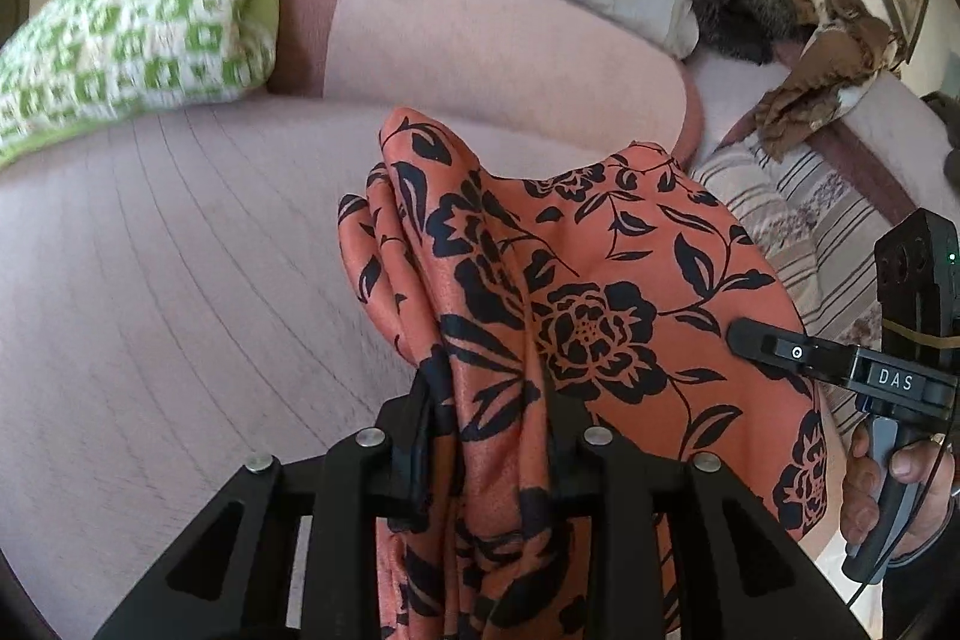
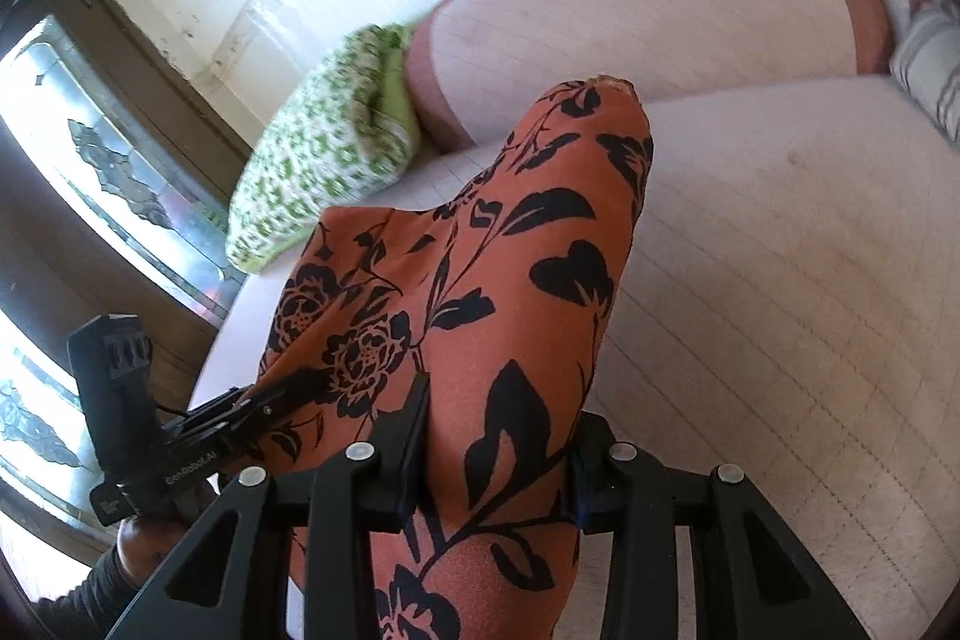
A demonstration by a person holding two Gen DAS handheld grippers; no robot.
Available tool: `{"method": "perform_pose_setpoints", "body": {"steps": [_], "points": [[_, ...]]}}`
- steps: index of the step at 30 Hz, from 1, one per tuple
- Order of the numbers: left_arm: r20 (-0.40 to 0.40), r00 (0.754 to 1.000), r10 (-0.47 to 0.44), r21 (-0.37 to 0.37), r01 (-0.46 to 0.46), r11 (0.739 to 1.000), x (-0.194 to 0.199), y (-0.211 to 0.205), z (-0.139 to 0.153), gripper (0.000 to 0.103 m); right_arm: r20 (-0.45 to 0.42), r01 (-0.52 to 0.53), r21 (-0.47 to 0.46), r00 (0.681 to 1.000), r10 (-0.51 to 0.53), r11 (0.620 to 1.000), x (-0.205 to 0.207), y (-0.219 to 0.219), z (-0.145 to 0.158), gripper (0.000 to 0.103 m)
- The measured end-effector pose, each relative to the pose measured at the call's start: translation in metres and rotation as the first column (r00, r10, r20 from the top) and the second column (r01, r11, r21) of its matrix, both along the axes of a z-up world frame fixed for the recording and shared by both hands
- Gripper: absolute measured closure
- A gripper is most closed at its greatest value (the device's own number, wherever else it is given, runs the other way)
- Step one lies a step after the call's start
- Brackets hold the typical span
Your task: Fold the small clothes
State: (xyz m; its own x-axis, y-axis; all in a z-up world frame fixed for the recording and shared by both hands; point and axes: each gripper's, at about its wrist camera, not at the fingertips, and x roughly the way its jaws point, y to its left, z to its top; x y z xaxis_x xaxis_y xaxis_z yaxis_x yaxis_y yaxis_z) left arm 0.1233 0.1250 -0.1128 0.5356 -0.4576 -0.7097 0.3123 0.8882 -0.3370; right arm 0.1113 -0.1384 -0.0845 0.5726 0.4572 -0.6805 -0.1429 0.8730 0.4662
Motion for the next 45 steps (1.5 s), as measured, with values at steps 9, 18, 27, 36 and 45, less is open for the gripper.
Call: {"method": "perform_pose_setpoints", "body": {"steps": [9,18,27,36,45], "points": [[0.017,0.999,0.042,0.042,-0.043,0.998,-0.002,0.023,-0.009,0.042,-0.101,0.161,-0.115,0.98,-0.173,0.98,-0.008,-0.03,-0.053,0.045],[-0.161,0.987,-0.013,0.162,0.04,0.986,0.029,-0.021,-0.049,0.039,-0.075,0.039,0.098,0.997,-0.031,0.994,0.003,0.007,-0.039,0.02],[-0.016,0.993,0.119,0.197,-0.113,0.974,-0.015,0.013,0.005,0.014,0.032,0.082,-0.092,0.996,-0.08,0.992,-0.04,0.034,-0.004,0.015],[0.043,0.989,0.144,0.295,-0.15,0.944,-0.093,0.019,0.033,0.013,-0.082,0.102,-0.343,0.987,-0.137,0.934,-0.144,0.057,-0.034,0.0],[0.13,0.98,0.152,0.286,-0.184,0.94,-0.134,0.012,0.065,0.012,0.099,0.2,-0.445,0.98,-0.175,0.873,-0.178,0.066,0.026,0.0]]}}
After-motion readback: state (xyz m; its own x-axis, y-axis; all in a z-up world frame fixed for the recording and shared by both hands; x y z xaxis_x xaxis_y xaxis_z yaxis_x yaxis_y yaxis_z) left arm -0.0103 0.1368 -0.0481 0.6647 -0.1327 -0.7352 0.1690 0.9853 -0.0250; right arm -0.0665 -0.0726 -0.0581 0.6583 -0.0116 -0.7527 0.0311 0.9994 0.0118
